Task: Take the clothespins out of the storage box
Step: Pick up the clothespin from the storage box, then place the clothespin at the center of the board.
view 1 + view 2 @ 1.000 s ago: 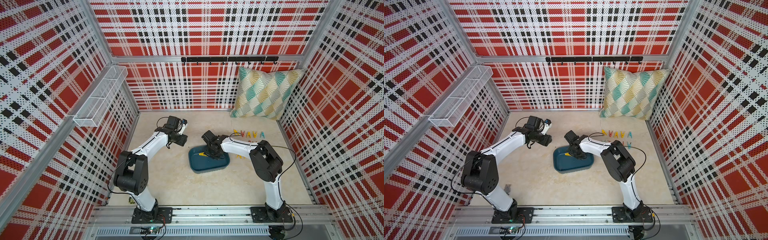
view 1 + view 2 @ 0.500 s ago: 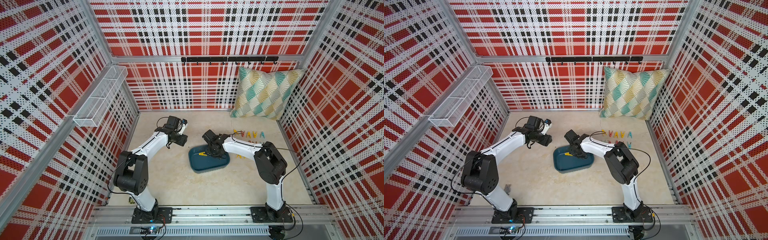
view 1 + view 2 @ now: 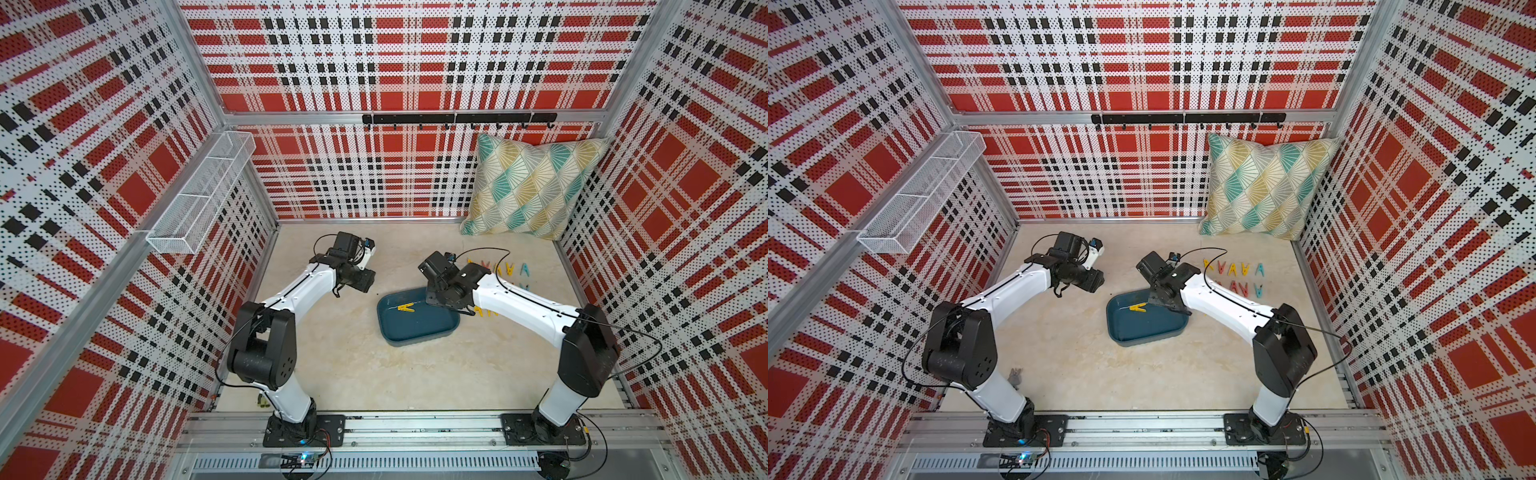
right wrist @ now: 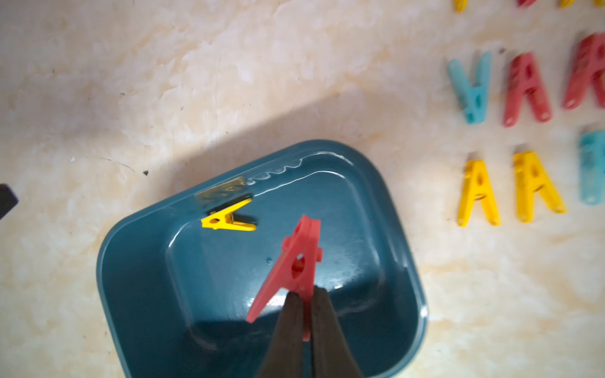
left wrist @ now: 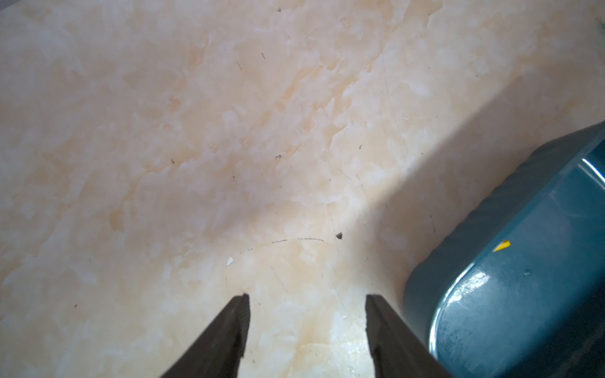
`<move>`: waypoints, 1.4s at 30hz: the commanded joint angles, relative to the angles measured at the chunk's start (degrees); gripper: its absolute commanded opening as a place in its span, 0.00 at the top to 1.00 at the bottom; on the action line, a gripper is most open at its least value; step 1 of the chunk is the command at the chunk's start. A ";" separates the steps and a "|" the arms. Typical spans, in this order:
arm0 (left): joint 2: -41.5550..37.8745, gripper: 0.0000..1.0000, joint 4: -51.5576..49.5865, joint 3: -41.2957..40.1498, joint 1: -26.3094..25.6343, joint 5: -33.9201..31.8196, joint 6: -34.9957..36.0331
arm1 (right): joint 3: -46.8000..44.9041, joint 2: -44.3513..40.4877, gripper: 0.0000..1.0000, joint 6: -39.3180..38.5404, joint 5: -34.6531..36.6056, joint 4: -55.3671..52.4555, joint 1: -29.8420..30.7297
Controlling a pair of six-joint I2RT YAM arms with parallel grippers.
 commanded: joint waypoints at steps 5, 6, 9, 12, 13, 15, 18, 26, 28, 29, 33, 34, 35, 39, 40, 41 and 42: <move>1.01 0.38 0.08 1.18 -1.04 -0.96 0.17 | -7.13 -8.00 1.00 -21.78 -1.88 -6.40 -11.82; 1.06 0.38 0.08 1.15 -1.08 -0.92 0.25 | -8.04 -8.45 1.00 -23.55 -2.21 -7.05 -13.84; 1.24 0.38 0.08 1.18 -1.26 -0.90 0.23 | -9.22 -8.27 1.00 -27.56 -2.97 -9.40 -19.05; 1.30 0.38 0.08 1.26 -1.43 -1.05 0.26 | -10.37 -7.49 1.00 -30.62 -3.27 -10.15 -23.44; 1.18 0.38 0.08 1.20 -1.52 -1.00 0.27 | -10.65 -7.19 1.00 -31.27 -3.29 -10.08 -24.62; 1.14 0.38 0.08 1.18 -1.52 -1.12 0.27 | -11.51 -6.46 1.00 -32.40 -3.27 -9.92 -27.47; 1.01 0.38 0.08 1.18 -1.52 -1.15 0.26 | -12.09 -5.14 1.00 -33.59 -3.27 -10.13 -31.05; 1.01 0.38 0.08 1.22 -1.59 -0.96 0.23 | -10.14 -0.18 1.00 -34.63 2.22 -12.46 -35.82; 0.86 0.38 0.08 1.20 -1.52 -0.93 0.26 | -9.83 0.53 1.00 -35.44 3.38 -12.28 -35.89; 0.79 0.38 0.08 1.11 -1.53 -0.91 0.27 | -9.64 0.80 1.00 -35.79 4.23 -12.07 -35.89; 0.63 0.38 0.08 1.12 -1.52 -0.74 0.21 | -9.50 2.19 1.00 -38.68 6.65 -10.86 -35.89; 0.65 0.38 0.08 1.09 -1.52 -0.70 0.25 | -9.19 3.18 1.00 -39.21 8.09 -11.14 -35.91; 0.65 0.38 0.08 1.11 -1.52 -0.77 0.25 | -8.67 4.30 1.00 -39.84 9.39 -11.42 -35.93; 0.75 0.38 0.08 1.01 -1.52 -0.70 0.27 | -7.09 6.81 1.00 -41.88 10.93 -10.12 -35.97; 0.65 0.38 0.08 1.08 -1.52 -0.70 0.26 | -6.84 7.10 1.00 -42.27 10.65 -9.22 -35.97; 0.58 0.38 0.08 1.09 -1.52 -0.66 0.23 | -6.63 7.38 1.00 -42.64 10.68 -8.54 -35.97; 0.64 0.38 0.08 1.11 -1.52 -0.78 0.19 | -6.43 7.78 1.00 -42.91 10.83 -7.82 -35.97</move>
